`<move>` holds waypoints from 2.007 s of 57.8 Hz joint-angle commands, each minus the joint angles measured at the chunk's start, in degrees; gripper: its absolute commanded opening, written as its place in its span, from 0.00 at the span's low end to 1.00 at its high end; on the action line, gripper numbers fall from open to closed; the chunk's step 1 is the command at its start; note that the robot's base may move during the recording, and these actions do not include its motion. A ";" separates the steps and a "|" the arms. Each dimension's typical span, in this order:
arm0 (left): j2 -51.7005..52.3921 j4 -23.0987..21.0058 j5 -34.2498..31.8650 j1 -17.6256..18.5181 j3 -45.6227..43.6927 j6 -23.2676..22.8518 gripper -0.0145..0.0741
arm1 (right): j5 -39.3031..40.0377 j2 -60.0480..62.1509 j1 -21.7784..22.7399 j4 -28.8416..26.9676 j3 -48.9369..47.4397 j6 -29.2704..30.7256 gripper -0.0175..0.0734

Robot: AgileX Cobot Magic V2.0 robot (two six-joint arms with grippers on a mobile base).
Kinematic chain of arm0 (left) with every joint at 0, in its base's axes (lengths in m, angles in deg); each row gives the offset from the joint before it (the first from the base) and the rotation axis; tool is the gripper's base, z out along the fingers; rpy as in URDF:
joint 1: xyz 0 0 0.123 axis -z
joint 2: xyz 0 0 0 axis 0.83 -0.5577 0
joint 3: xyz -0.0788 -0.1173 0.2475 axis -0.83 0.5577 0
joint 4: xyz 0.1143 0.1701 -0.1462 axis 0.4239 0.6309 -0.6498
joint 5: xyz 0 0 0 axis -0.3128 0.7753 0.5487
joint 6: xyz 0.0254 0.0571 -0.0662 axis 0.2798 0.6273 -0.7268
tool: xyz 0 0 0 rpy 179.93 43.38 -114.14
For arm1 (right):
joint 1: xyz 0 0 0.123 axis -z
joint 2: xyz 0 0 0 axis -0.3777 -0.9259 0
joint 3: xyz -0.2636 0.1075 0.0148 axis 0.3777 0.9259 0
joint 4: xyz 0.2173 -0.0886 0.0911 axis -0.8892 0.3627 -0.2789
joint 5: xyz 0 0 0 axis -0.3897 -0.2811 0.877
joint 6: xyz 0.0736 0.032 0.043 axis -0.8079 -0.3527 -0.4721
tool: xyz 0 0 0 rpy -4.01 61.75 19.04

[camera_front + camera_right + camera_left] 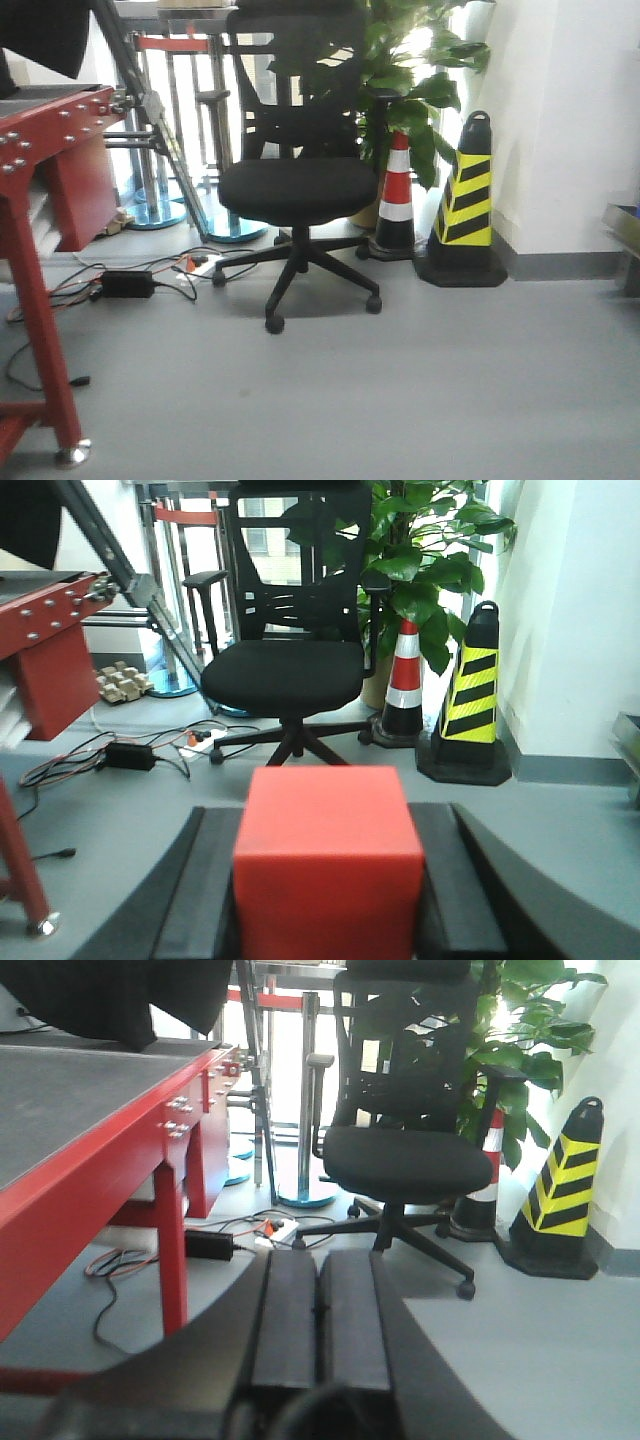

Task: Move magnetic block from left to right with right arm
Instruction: 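Turn the base past the chair and drive to the second table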

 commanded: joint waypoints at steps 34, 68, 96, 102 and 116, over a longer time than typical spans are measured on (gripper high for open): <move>0.51 -0.15 -4.57 -0.10 0.39 -0.41 0.02 | 4.87 -0.18 -0.14 0.08 -1.69 0.45 0.45; 0.51 -0.15 -4.57 -0.10 0.39 -0.41 0.02 | 4.87 -0.18 -0.14 0.08 -1.69 0.45 0.45; 0.51 -0.15 -4.57 -0.10 0.39 -0.41 0.02 | 4.87 -0.18 -0.14 0.08 -1.69 0.45 0.45; 0.51 -0.15 -4.57 -0.10 0.39 -0.41 0.02 | 4.87 -0.18 -0.14 0.08 -1.69 0.45 0.45; 0.51 -0.15 -4.57 -0.10 0.39 -0.41 0.02 | 4.87 -0.18 -0.14 0.08 -1.69 0.45 0.45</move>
